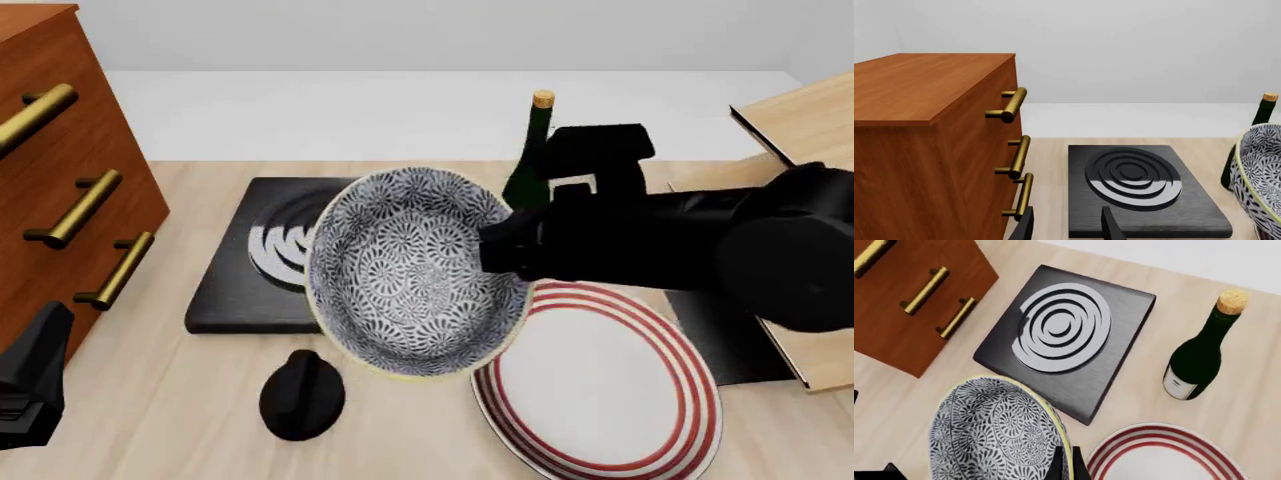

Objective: Pick up the akita bowl and put it on the plate.

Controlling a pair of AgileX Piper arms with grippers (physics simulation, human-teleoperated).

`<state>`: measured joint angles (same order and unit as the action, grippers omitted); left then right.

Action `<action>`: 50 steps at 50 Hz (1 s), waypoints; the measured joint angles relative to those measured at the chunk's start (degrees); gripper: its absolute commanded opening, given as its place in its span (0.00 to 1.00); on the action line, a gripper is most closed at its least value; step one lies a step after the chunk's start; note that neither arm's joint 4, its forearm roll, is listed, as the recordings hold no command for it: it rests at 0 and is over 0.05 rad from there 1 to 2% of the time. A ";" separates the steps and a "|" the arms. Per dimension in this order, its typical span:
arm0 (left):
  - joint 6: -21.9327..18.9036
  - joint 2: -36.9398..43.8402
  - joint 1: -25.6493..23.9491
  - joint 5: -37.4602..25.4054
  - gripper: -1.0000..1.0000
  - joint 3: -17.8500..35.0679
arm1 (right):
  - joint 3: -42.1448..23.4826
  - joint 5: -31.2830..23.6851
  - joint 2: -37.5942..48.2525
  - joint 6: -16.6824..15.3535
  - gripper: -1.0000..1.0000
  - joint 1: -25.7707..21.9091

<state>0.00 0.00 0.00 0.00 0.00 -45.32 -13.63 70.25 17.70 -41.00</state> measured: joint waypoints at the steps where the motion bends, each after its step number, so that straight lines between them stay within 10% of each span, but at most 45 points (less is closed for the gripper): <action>1: 0.00 0.00 0.00 0.00 1.00 0.00 | 0.63 0.17 -0.52 0.15 0.00 0.59; 50: 0.00 0.00 0.00 0.00 1.00 0.00 | 26.63 10.45 -12.33 3.23 0.00 22.73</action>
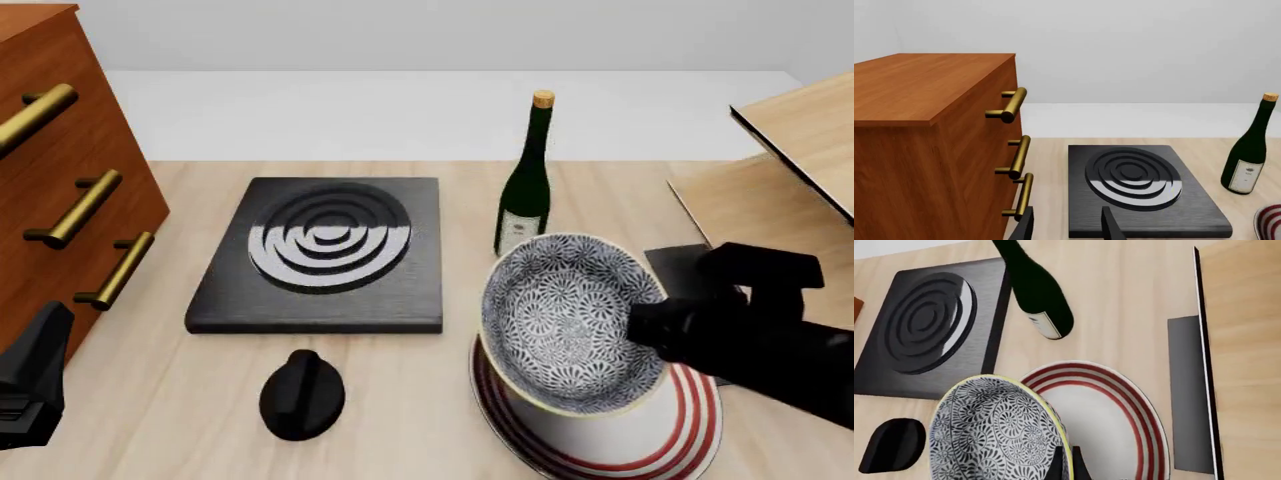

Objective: Pick up the akita bowl and put it on the plate.

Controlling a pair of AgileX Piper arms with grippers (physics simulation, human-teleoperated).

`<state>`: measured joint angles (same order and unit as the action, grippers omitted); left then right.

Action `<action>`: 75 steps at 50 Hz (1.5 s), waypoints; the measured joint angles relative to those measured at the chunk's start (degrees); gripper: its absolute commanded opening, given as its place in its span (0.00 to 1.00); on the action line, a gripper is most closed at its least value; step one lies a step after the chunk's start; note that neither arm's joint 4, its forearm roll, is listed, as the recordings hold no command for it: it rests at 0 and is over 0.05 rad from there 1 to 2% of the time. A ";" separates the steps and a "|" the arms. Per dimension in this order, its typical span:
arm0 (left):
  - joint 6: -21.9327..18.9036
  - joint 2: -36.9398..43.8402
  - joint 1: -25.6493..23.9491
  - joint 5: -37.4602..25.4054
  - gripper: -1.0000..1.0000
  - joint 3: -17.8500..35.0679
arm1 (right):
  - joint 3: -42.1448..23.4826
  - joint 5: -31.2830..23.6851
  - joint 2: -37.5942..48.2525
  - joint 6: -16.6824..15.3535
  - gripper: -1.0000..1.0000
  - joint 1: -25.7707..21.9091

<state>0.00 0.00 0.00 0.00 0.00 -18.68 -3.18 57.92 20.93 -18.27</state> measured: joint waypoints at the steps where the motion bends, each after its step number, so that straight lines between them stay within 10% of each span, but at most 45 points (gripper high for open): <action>1: 0.00 0.00 0.00 0.00 1.00 0.00 | 0.24 0.27 0.16 -0.04 0.00 0.28; 52: 0.00 0.00 0.00 0.00 1.00 0.00 | 8.93 12.99 6.47 -0.89 0.00 5.11; 53: 0.00 0.00 0.00 0.00 1.00 0.00 | 8.91 12.90 6.40 -0.94 1.00 5.17; 75: 0.00 0.00 0.00 0.00 1.00 0.00 | 5.08 2.74 -3.40 -2.17 1.00 6.71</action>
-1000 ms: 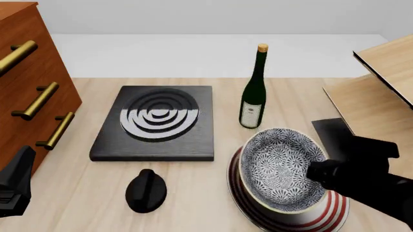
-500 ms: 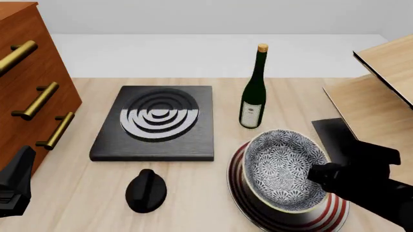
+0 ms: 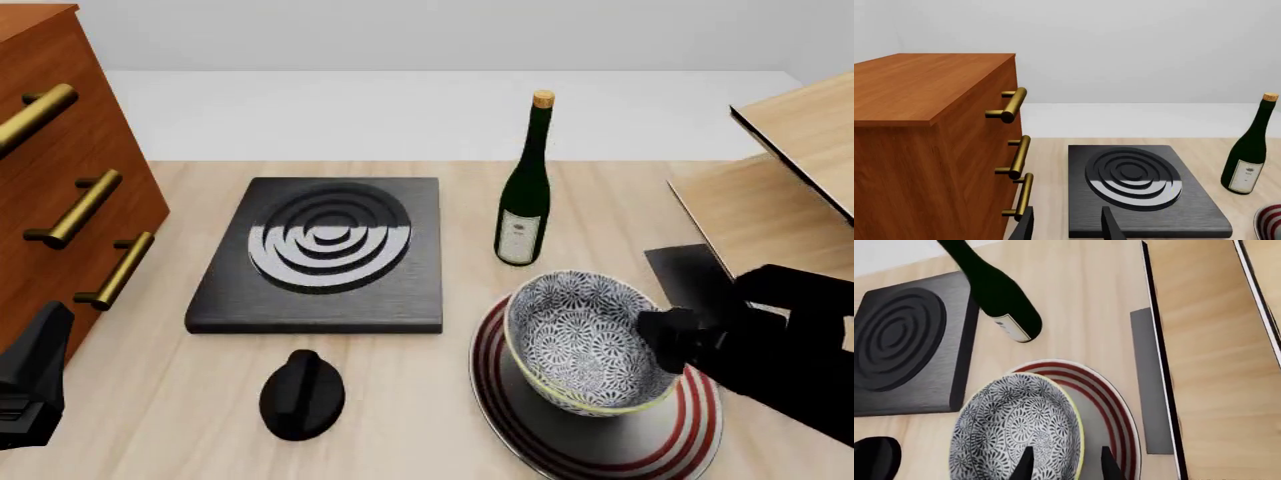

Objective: Pick up the akita bowl and put it on the plate.

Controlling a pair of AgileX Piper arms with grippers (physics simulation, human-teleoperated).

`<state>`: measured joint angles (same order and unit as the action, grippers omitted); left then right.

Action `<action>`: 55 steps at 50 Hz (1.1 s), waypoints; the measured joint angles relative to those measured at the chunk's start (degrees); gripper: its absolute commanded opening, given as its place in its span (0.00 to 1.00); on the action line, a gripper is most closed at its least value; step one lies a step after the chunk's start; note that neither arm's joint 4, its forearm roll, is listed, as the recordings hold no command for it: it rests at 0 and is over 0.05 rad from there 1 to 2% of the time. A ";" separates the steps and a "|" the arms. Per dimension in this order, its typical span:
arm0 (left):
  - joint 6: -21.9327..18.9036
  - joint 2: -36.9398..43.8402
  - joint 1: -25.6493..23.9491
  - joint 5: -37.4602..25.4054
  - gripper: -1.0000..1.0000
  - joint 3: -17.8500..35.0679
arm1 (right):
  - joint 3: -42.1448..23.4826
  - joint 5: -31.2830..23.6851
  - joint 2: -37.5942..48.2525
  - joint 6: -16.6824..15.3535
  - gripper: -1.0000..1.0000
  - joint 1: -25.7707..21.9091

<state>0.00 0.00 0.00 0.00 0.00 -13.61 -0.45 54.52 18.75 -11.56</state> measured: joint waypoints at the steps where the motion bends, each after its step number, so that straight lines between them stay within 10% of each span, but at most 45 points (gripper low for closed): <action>1: 0.00 0.00 0.00 0.00 1.00 0.00 | -0.24 -0.57 -0.50 -0.14 1.00 0.07; 55: 0.00 0.00 0.00 0.00 1.00 0.00 | 6.67 -4.79 -21.25 -11.33 1.00 5.45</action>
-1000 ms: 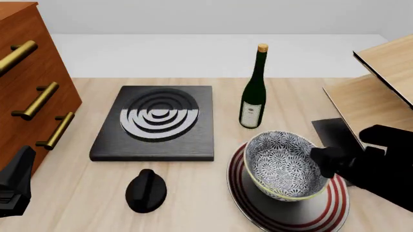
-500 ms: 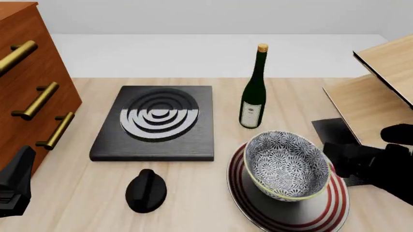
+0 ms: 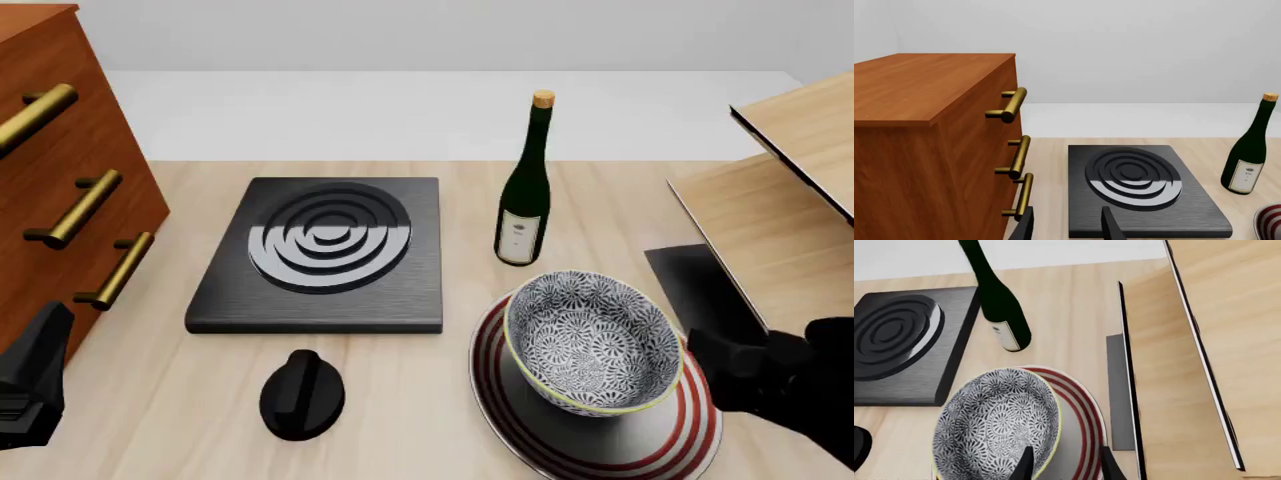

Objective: Pick up the akita bowl and put it on the plate.

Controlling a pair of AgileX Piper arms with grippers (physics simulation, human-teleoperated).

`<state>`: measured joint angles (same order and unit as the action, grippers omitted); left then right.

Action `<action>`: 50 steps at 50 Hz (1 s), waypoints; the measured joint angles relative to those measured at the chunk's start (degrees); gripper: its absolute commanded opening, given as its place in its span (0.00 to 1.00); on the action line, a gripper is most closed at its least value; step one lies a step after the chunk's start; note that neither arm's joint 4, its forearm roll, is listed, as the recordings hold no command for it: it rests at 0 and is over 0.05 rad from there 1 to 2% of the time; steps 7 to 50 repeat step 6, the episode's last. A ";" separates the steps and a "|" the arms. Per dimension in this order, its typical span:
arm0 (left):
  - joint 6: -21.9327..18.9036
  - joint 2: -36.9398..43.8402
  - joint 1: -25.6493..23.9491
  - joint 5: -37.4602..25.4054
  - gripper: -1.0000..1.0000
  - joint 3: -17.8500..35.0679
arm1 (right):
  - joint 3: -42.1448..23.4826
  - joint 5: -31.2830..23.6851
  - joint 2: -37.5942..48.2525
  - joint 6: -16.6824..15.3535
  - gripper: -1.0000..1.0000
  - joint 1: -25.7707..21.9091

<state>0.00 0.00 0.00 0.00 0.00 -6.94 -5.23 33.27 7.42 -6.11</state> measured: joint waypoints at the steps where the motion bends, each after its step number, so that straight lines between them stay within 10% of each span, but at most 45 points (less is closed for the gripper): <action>1: 0.00 0.00 0.00 0.00 1.00 0.00 | 0.31 0.13 -0.29 -0.13 1.00 0.07; 50: 0.00 0.00 0.00 0.00 1.00 0.00 | 2.41 3.08 0.86 -2.37 1.00 0.80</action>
